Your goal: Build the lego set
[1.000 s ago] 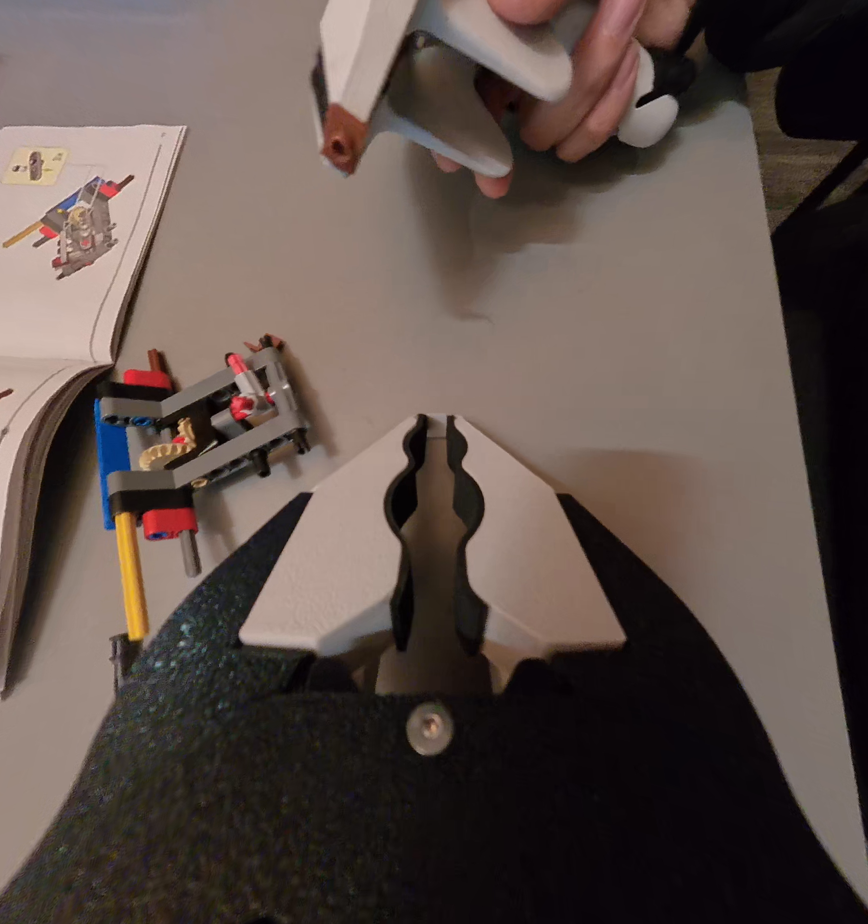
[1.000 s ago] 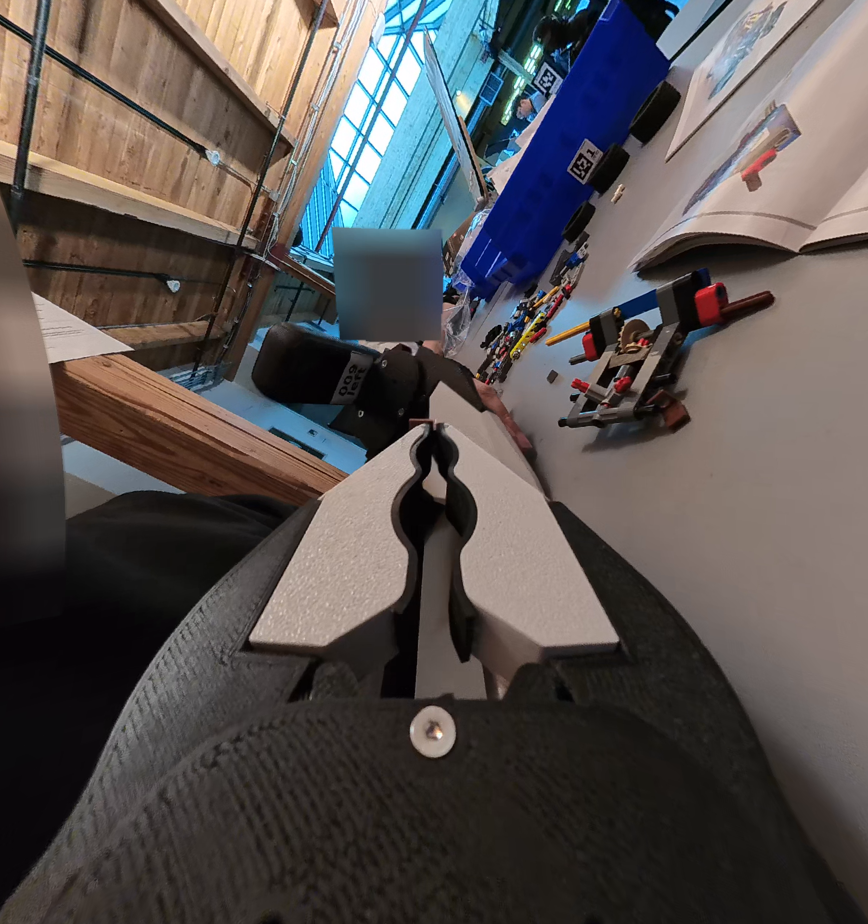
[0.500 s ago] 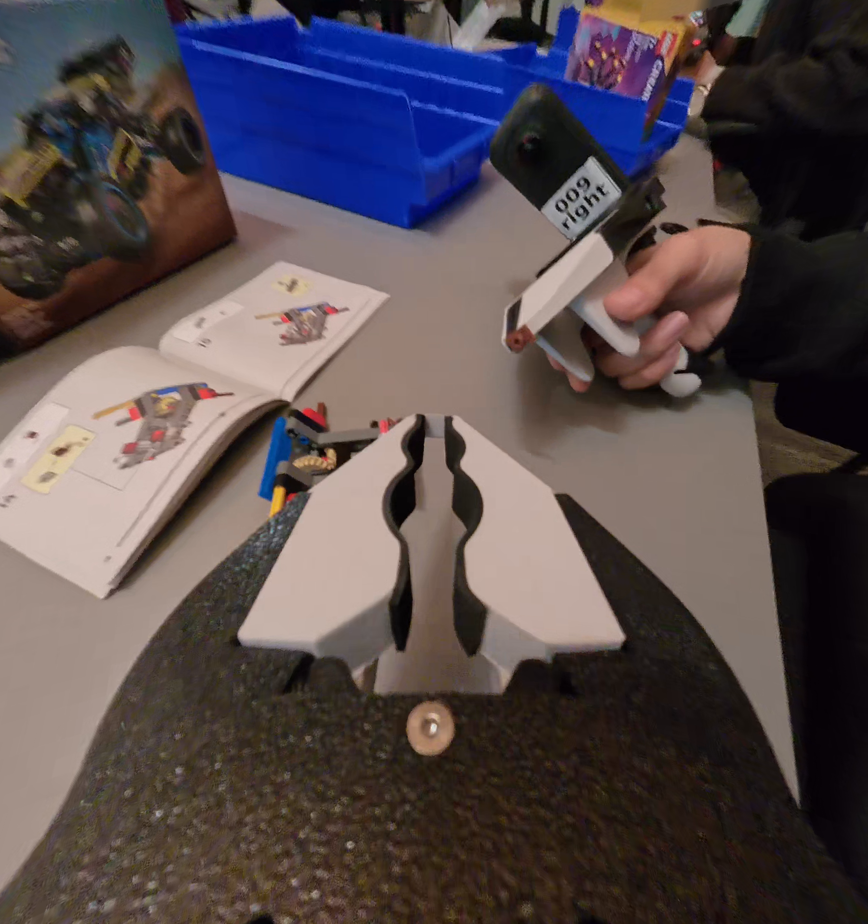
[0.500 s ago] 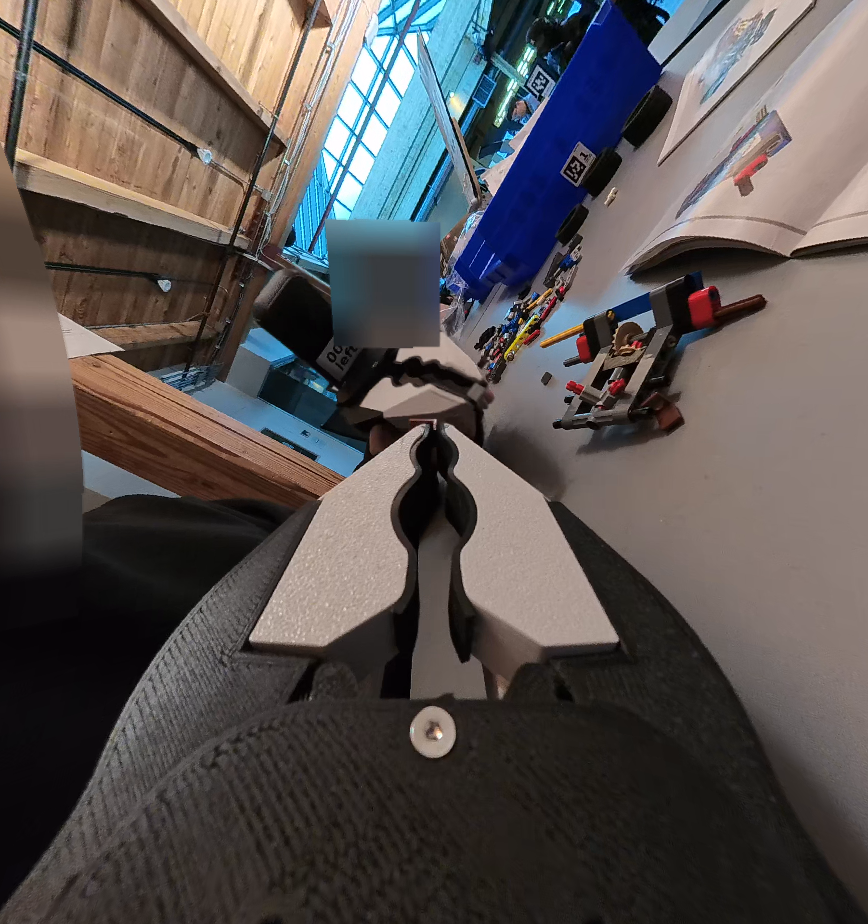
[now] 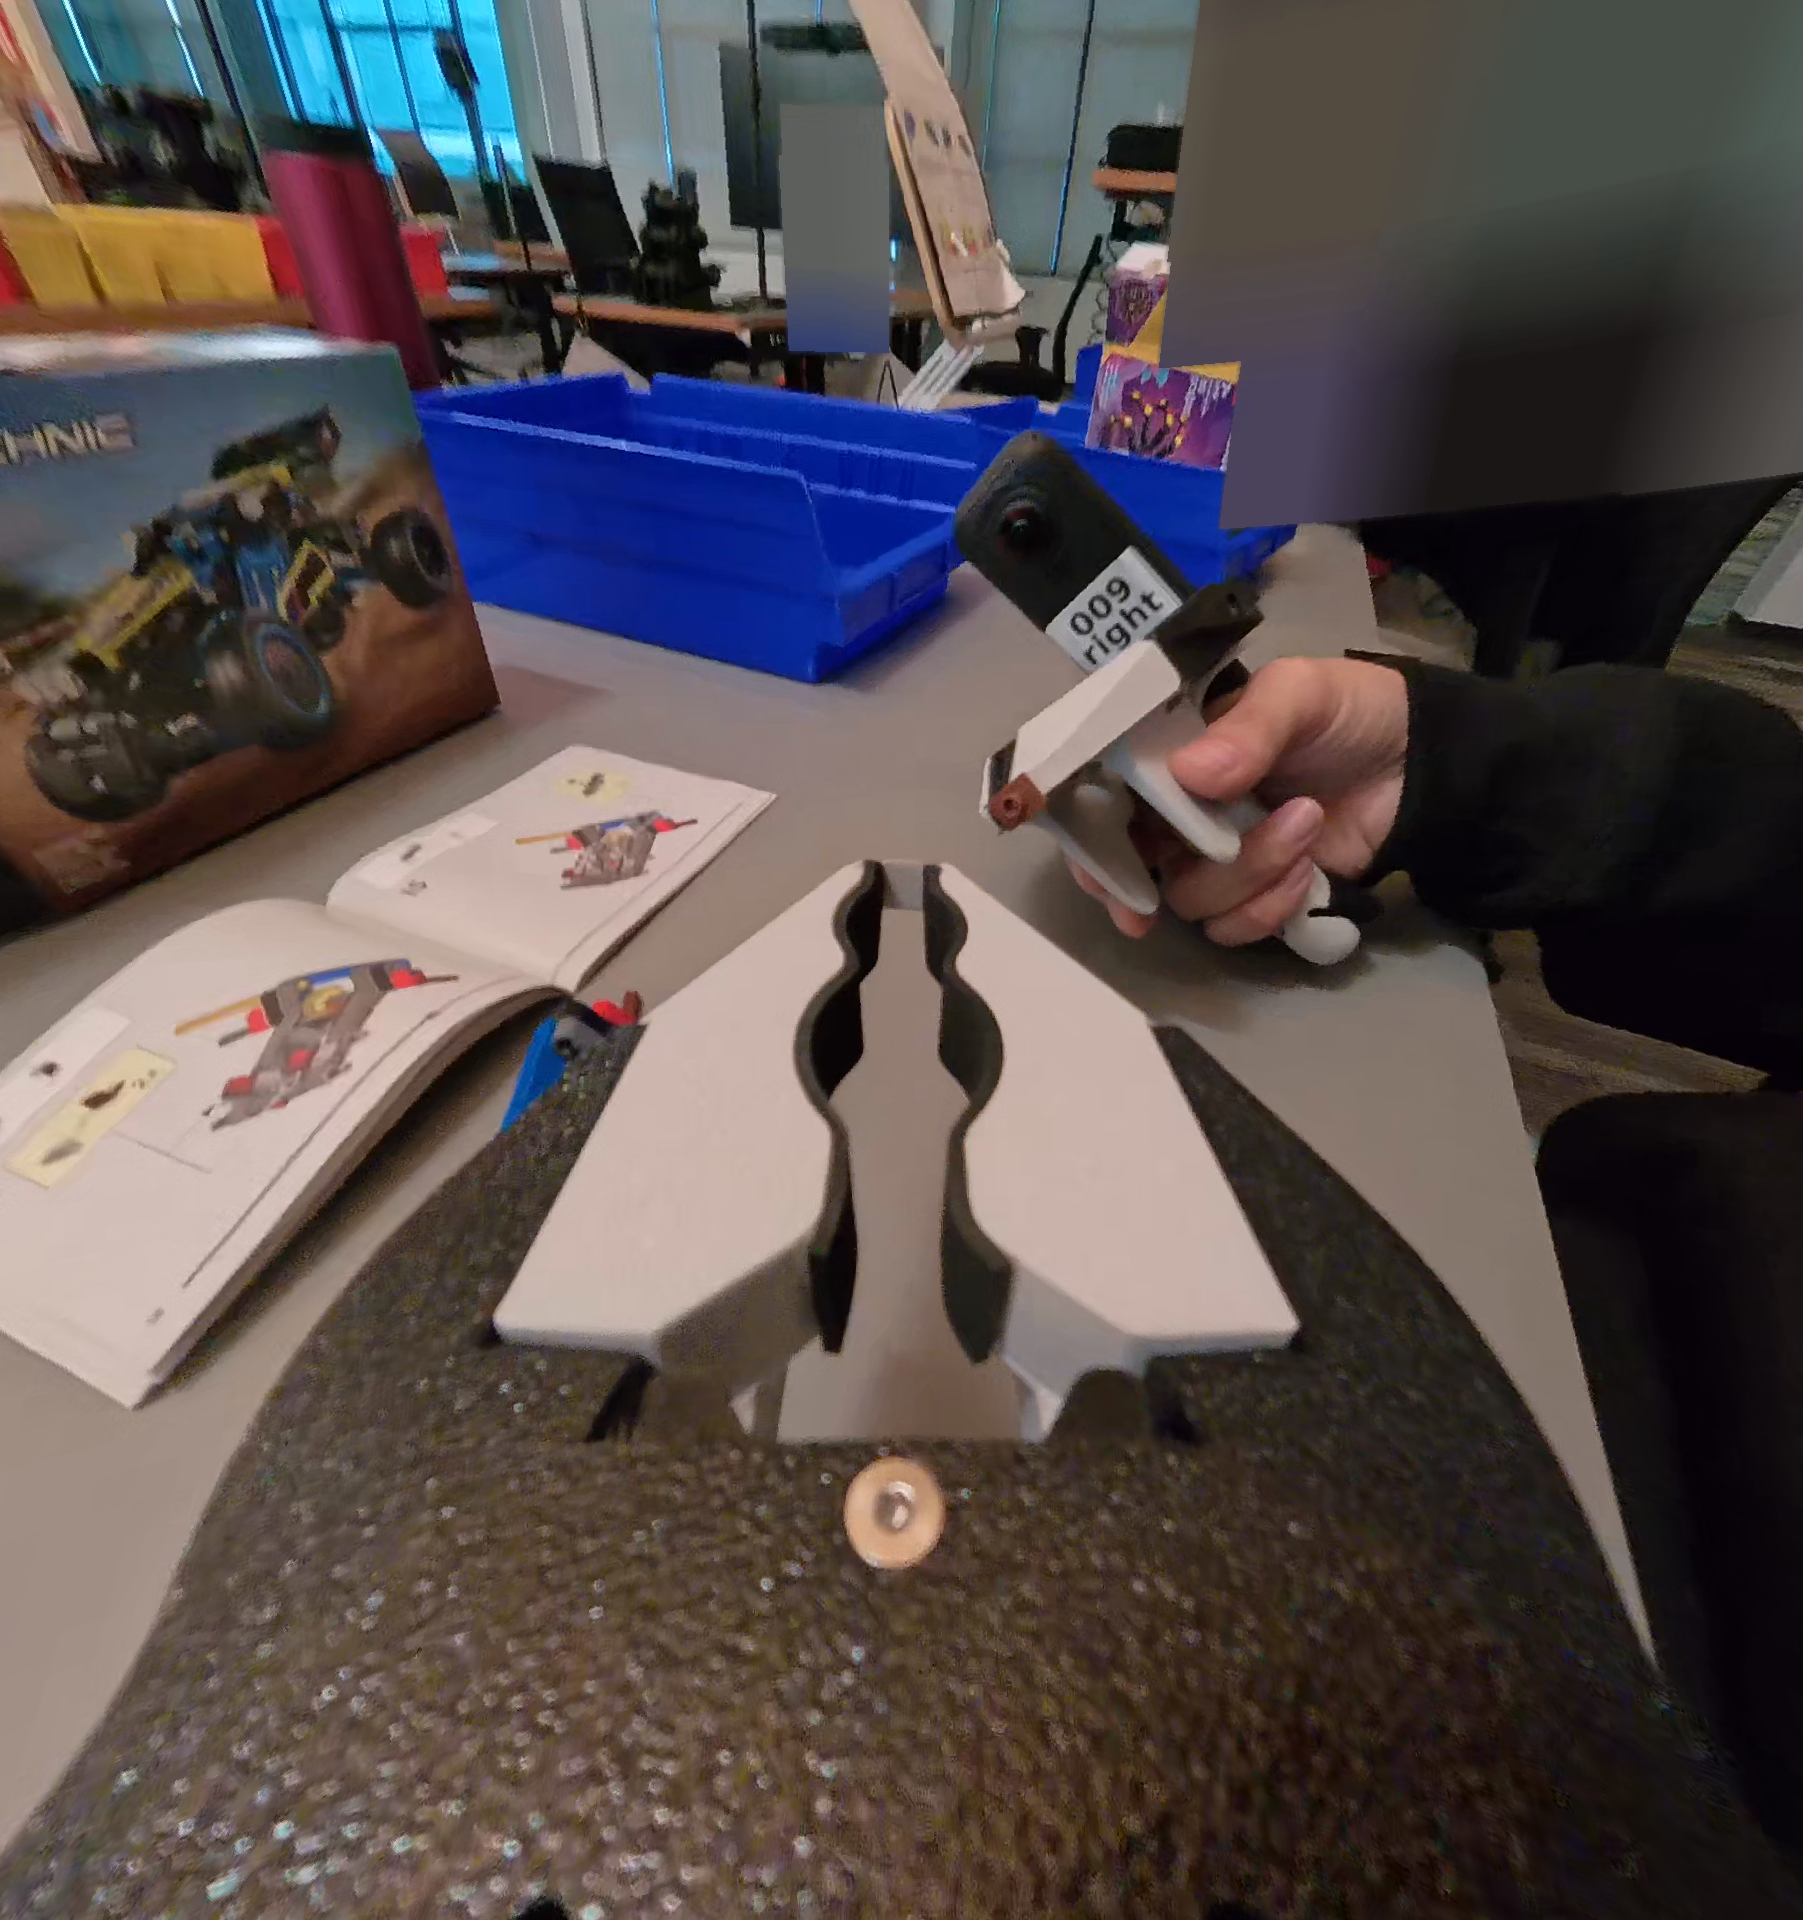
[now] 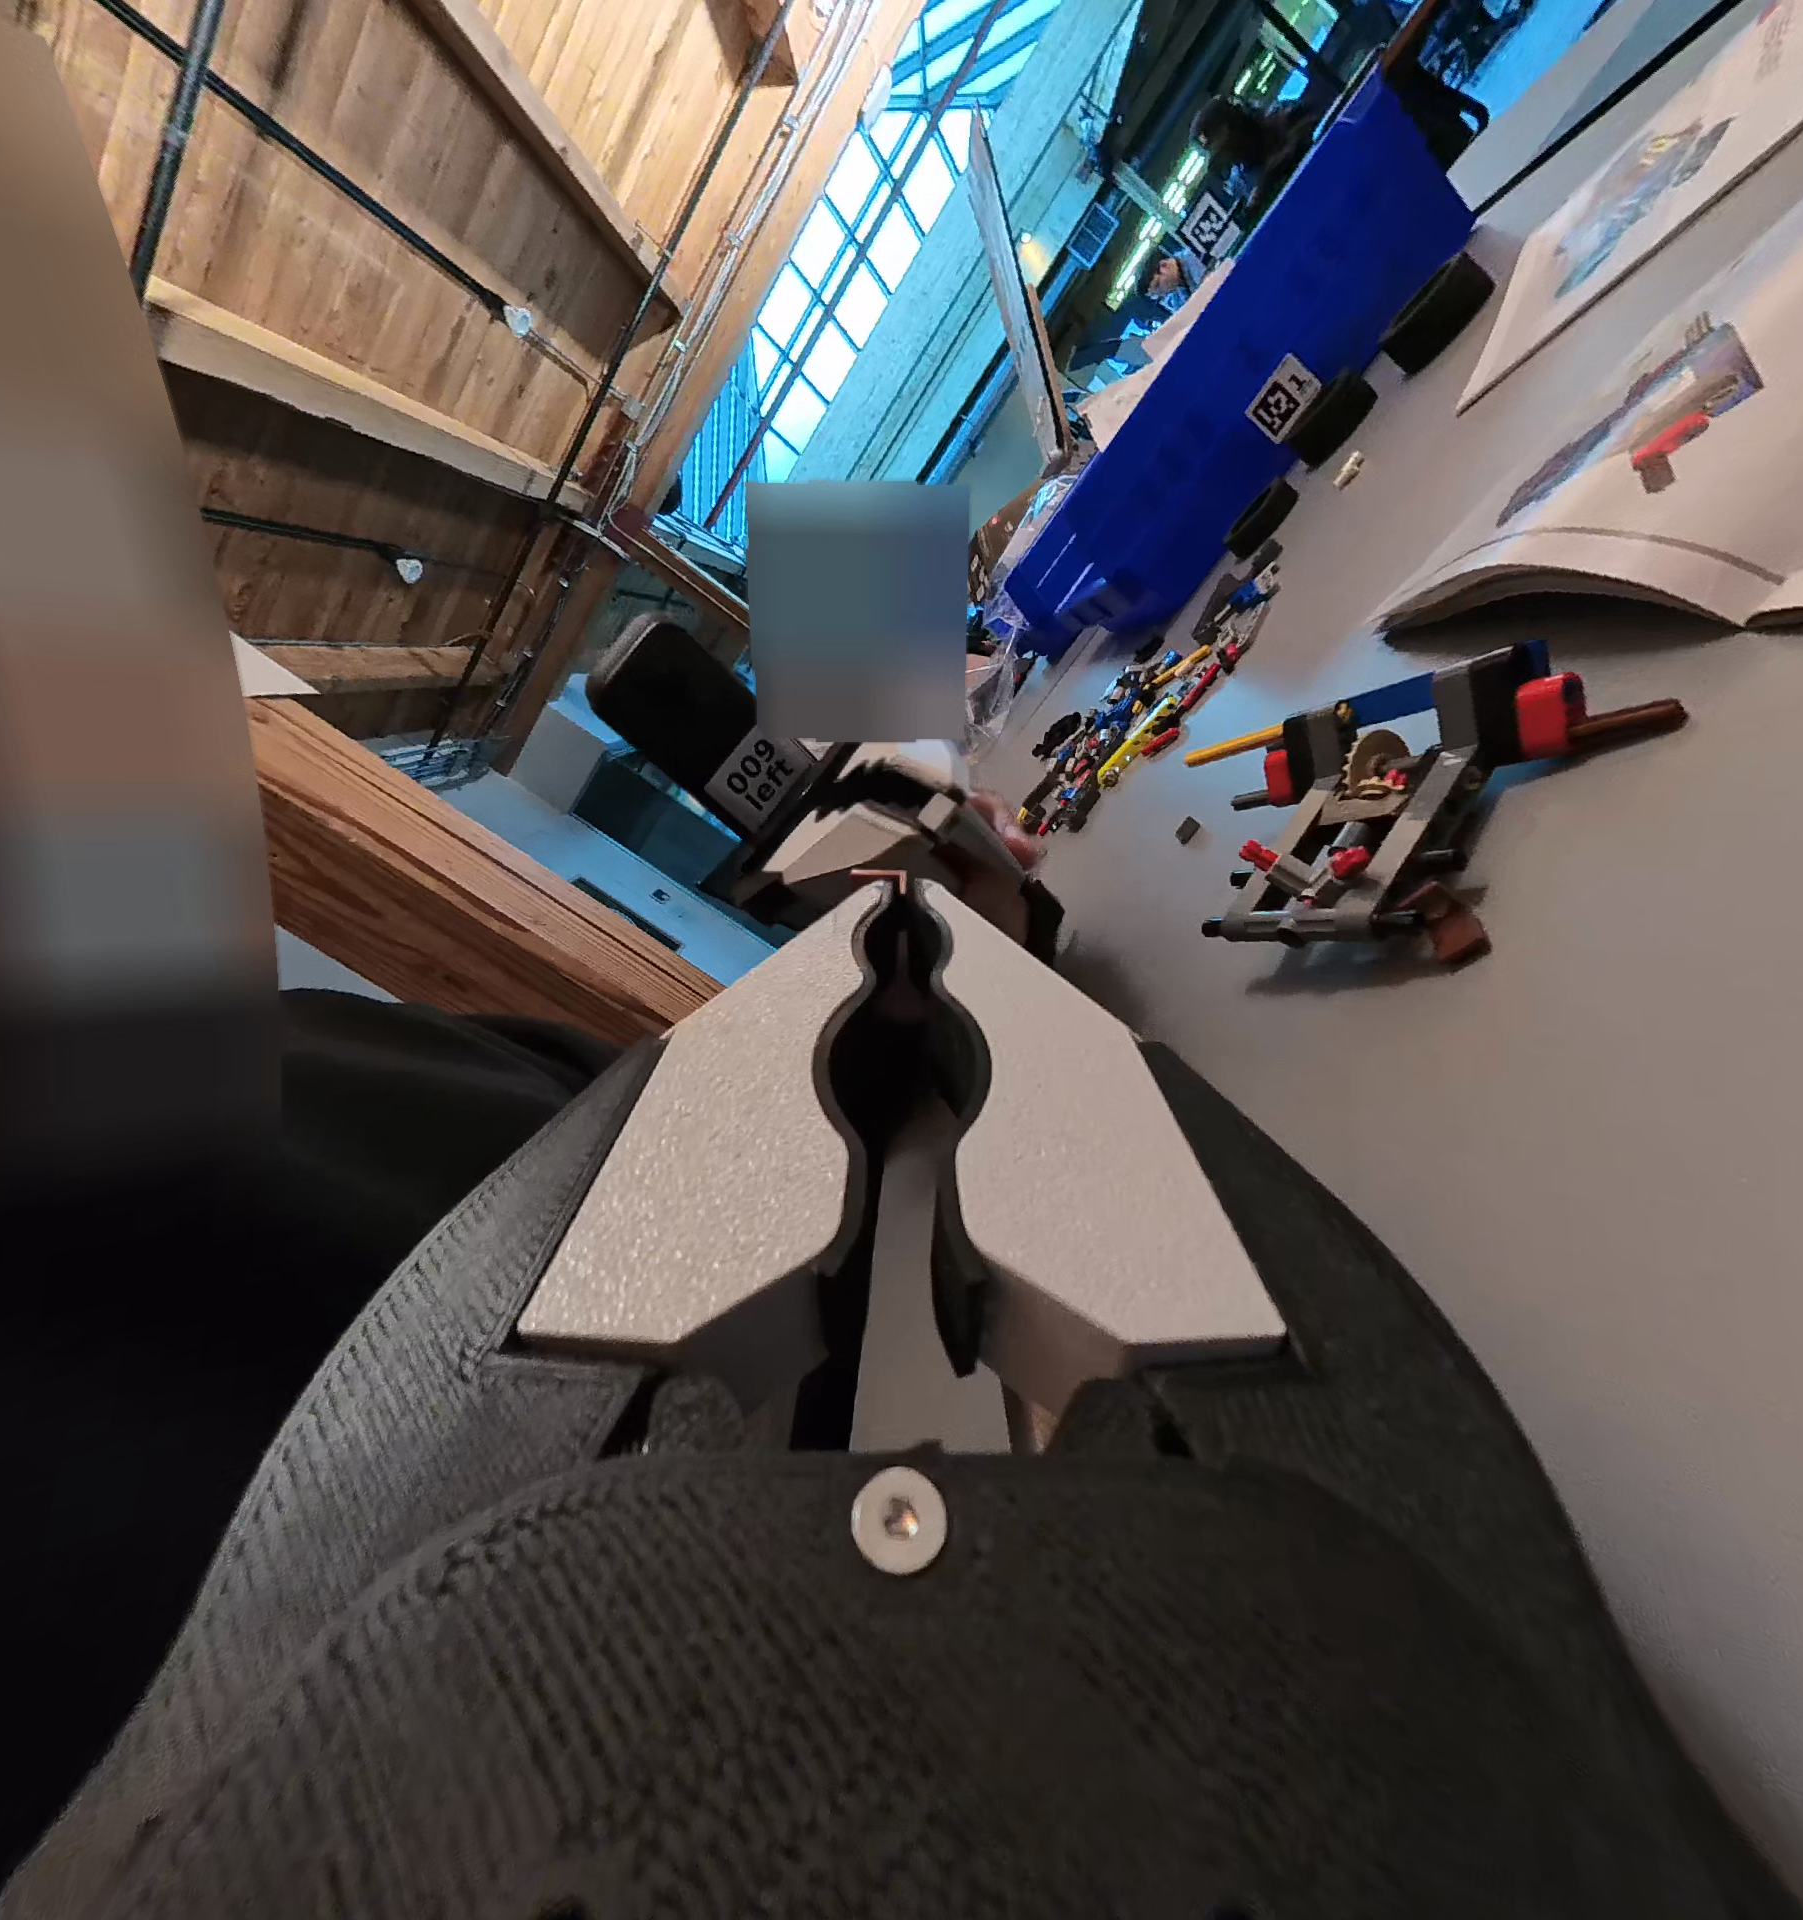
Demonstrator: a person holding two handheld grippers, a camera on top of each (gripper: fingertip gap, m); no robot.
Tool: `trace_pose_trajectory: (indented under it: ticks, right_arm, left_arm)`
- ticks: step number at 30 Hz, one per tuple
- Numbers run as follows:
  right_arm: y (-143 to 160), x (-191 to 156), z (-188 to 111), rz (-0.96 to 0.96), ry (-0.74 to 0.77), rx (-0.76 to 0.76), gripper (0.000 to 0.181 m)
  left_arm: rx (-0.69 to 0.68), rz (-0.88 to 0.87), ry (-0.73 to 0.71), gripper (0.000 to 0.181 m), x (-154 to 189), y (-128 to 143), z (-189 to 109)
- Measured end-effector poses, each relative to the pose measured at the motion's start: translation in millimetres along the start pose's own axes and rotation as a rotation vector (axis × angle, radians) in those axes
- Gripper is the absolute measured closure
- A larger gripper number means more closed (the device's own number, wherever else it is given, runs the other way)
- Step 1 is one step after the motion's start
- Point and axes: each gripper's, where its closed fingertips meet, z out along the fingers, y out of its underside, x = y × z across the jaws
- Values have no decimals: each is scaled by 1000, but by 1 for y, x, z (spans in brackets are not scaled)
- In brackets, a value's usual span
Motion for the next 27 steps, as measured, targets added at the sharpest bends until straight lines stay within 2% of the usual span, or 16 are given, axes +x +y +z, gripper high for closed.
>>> trace_pose_trajectory:
  ticks: [7, 12, 14, 16, 19, 24, 27]
  right_arm:
    - [-1, 1, 0, 5, 7, 7, 181]
    - [0, 4, 0, 6, 24, 1, 181]
    - [1, 4, 1, 5, 26, -7, 181]
    - [2, 5, 1, 7, 29, -9, 181]
    - [2, 5, 1, 10, 28, -8, 181]
    - [2, 4, 1, 7, 24, -10, 181]
    - [3, 4, 2, 5, 25, -14, 181]
  left_arm:
    - [86, 82, -28, 176, 2, -15, -5]
    - [74, 178, -63, 176, 0, -16, -7]
    - [21, 329, -99, 176, -1, -12, -8]
    - [-47, 561, -146, 176, -3, -7, -11]
    - [-78, 876, -165, 176, 4, -7, -12]
    - [-28, 1129, -219, 176, 15, -14, -13]
    - [11, 1426, -349, 177, 21, -23, -18]
